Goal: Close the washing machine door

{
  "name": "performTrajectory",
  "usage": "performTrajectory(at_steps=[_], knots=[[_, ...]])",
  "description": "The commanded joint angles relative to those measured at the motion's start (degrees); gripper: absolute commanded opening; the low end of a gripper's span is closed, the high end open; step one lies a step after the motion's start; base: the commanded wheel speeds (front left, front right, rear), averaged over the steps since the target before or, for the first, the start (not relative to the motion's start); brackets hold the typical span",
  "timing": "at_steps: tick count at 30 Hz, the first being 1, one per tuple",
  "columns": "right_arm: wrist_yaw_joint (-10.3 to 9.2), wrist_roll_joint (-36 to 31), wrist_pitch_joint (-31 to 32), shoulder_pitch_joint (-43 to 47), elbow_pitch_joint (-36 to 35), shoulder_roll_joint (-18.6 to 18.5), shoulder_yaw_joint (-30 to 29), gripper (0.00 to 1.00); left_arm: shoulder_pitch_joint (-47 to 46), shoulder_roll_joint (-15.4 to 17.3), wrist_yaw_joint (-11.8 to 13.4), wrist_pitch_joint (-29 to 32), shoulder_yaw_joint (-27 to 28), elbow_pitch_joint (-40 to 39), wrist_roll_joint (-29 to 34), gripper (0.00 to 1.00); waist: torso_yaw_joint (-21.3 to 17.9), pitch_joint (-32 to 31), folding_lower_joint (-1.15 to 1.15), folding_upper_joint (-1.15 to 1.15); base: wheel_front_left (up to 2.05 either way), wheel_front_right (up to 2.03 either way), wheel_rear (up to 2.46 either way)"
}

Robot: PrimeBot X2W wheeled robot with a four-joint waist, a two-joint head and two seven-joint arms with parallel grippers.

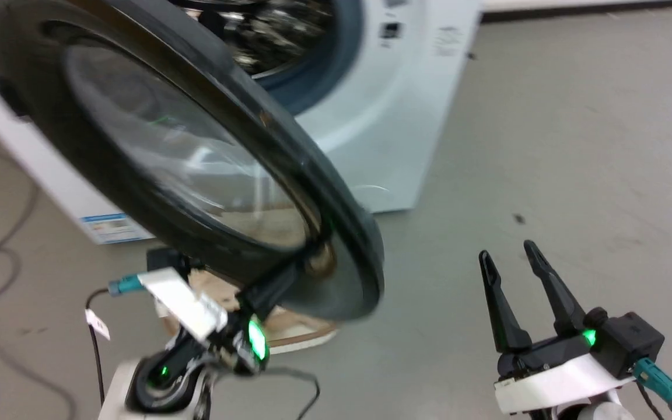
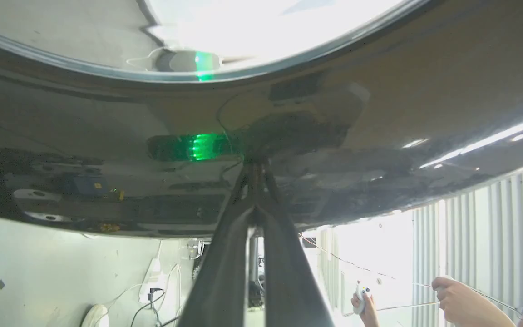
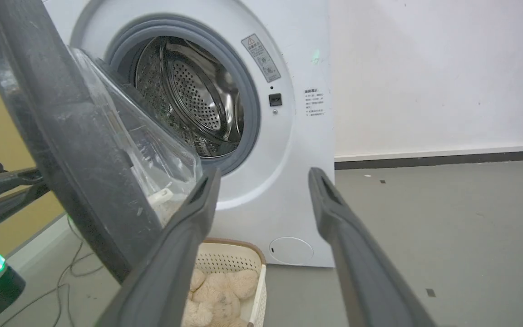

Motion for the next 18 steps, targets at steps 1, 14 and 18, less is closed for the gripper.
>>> performTrajectory(at_steps=[1,14,18], knots=[[0.05,0.68,-0.26,-0.68,-0.4,0.31,0.01,1.0,-2.06,-0.09,-0.96,-2.01,-0.35,1.21,0.53,0.0,-4.21,2.42,0.0,0.0,0.0,0.0,0.0],[0.05,2.99,-0.26,-0.2,-0.73,0.49,0.22,1.0,-17.81,-0.09,-3.81,-23.23,-4.48,14.55,0.98,0.0,-10.66,4.13,0.0,0.0,0.0,0.0,0.0],[0.05,3.21,-0.26,-0.04,-0.84,0.49,-0.19,1.0,-18.02,-0.09,-3.84,-25.78,-5.29,14.05,1.25,0.0,-10.29,3.64,0.0,0.0,0.0,0.0,0.0]])
